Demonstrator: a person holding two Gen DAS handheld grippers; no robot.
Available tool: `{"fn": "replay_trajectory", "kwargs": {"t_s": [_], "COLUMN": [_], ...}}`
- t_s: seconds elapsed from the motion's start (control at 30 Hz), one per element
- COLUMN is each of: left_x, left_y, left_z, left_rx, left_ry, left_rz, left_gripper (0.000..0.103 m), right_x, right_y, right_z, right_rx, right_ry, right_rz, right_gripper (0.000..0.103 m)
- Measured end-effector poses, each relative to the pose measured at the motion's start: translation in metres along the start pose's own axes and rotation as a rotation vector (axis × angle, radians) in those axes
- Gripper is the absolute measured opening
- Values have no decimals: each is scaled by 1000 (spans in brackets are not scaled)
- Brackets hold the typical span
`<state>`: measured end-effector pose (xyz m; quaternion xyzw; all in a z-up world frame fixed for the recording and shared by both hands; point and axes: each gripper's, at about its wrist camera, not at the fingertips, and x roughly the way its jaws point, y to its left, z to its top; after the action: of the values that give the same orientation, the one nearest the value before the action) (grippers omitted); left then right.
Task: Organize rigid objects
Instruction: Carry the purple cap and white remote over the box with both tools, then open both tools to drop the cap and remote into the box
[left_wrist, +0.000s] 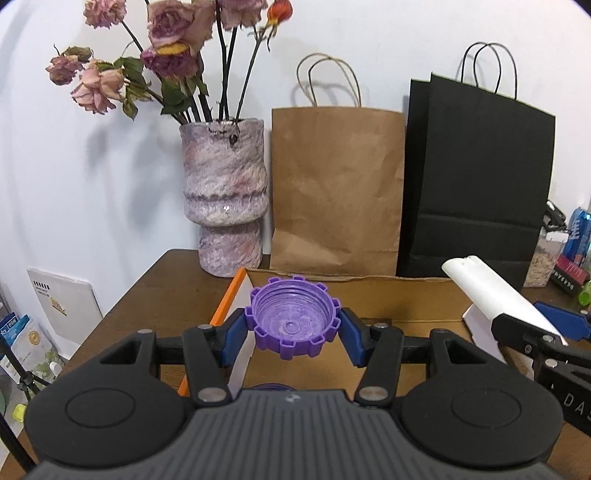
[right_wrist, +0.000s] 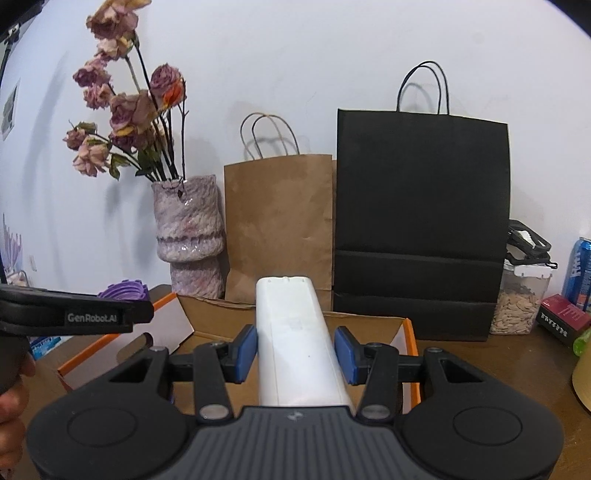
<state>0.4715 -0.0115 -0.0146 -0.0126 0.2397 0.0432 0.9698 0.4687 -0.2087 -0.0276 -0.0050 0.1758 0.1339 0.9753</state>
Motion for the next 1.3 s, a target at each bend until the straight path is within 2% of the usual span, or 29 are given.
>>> {"fn": "replay_trajectory", "kwargs": {"t_s": [0.13, 0.2, 0.23, 0.27, 0.3, 0.33, 0.37, 0.4, 0.43, 0.47, 0.5, 0.53, 0.57, 1.0, 1.3], "left_x": [8, 11, 12, 13, 14, 15, 15, 17, 17, 16, 15, 14, 14, 10, -9], "left_y": [0, -1, -2, -3, -4, -6, -7, -7, -6, -6, -7, -7, -7, -5, 0], "left_z": [-2, -3, -4, -5, -6, -6, -7, -7, -7, -7, -7, -7, -7, -6, -9], "left_rx": [7, 15, 22, 29, 36, 42, 46, 48, 48, 48, 50, 52, 51, 50, 53], "left_ry": [15, 20, 22, 25, 27, 32, 37, 42, 39, 32, 25, 21, 19, 24, 3], "left_rz": [13, 13, 9, 6, 5, 8, 15, 20, 25, 33, 42, 48, 49, 59, 52], "left_gripper": [55, 55, 55, 55, 55, 56, 61, 76, 84, 94, 99, 100, 103, 103, 103], "right_x": [9, 11, 12, 14, 16, 17, 20, 22, 24, 25, 25, 25, 25, 25, 7], "right_y": [1, 1, 1, 0, -2, -3, -4, -4, -5, -6, -7, -7, -7, -9, -9], "right_z": [1, 0, 0, 0, 0, -1, -2, -3, -4, -4, -5, -6, -6, -7, -6], "right_rx": [-10, -12, -15, -11, 4, 7, 3, 6, 8, 8, 7, 3, -2, 8, 11], "right_ry": [17, 25, 27, 34, 52, 61, 77, 90, 101, 110, 114, 111, 106, 129, 110], "right_rz": [-2, -1, -4, 2, 9, 11, 8, 1, -5, -11, -16, -23, -29, -49, -45], "right_gripper": [44, 38, 32, 0, 5, 5, 8, 14, 23, 49, 76, 85, 90, 102, 103]}}
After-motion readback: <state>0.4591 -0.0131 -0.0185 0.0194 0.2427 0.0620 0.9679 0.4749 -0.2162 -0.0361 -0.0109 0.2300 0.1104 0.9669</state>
